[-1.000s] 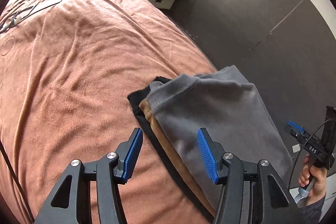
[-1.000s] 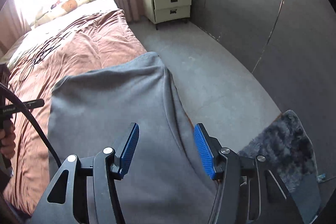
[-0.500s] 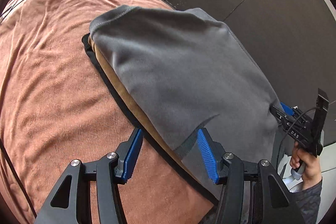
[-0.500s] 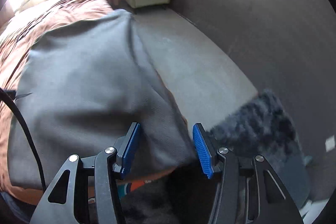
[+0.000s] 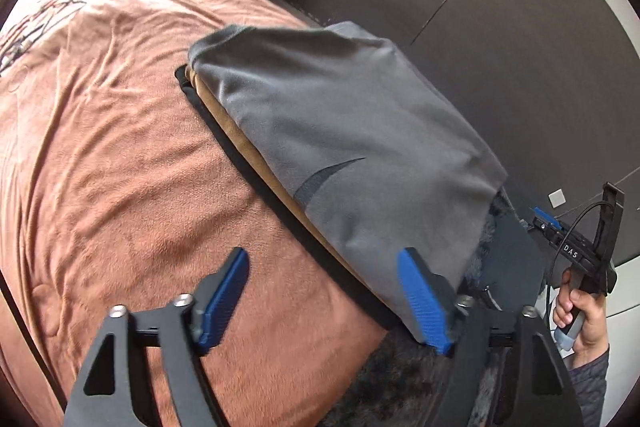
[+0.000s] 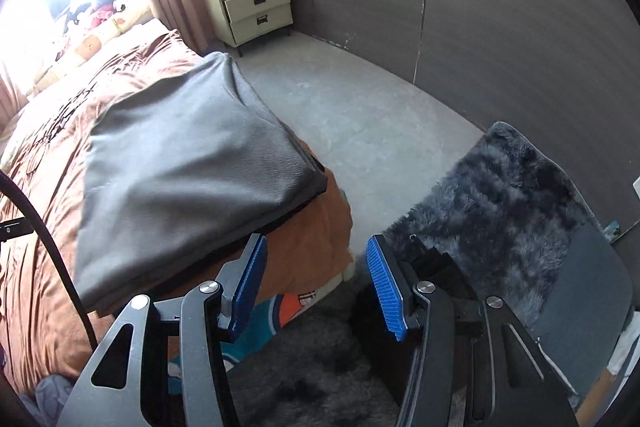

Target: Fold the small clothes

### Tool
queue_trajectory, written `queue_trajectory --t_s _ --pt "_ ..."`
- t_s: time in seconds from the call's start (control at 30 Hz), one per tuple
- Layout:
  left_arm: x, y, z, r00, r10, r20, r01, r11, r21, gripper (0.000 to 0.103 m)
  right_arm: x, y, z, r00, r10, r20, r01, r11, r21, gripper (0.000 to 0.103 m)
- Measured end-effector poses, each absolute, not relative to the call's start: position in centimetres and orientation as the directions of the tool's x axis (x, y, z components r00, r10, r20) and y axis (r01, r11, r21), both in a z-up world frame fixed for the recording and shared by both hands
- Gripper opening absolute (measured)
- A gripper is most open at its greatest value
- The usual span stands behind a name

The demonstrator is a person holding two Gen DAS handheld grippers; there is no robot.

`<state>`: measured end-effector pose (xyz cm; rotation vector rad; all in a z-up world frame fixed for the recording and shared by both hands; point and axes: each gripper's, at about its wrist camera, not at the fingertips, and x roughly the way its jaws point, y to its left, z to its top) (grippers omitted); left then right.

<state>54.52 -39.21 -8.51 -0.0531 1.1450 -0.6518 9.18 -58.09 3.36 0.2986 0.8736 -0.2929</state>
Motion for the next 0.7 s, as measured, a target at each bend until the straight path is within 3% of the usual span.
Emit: queue_trajectory --t_s 0.07,0.23,0.7 --pt "53.5 -38.8 -7.4 0.274 -0.51 -0.815 0.458 0.815 -0.356 0.093 7.9 -57.4 4.2 0.617 -0.131 -0.776 0.367 0.92 0.137 0.08" --pt "51.0 -37.6 -4.3 0.341 -0.513 -0.788 0.474 0.818 -0.327 0.101 4.6 -55.6 6.1 0.645 -0.146 -0.75 0.385 0.91 0.154 0.101" --pt "43.9 -31.6 1.7 0.492 -0.516 -0.701 0.473 0.834 -0.283 0.103 -3.4 -50.5 9.8 0.732 -0.102 -0.674 0.306 0.933 0.191 0.103"
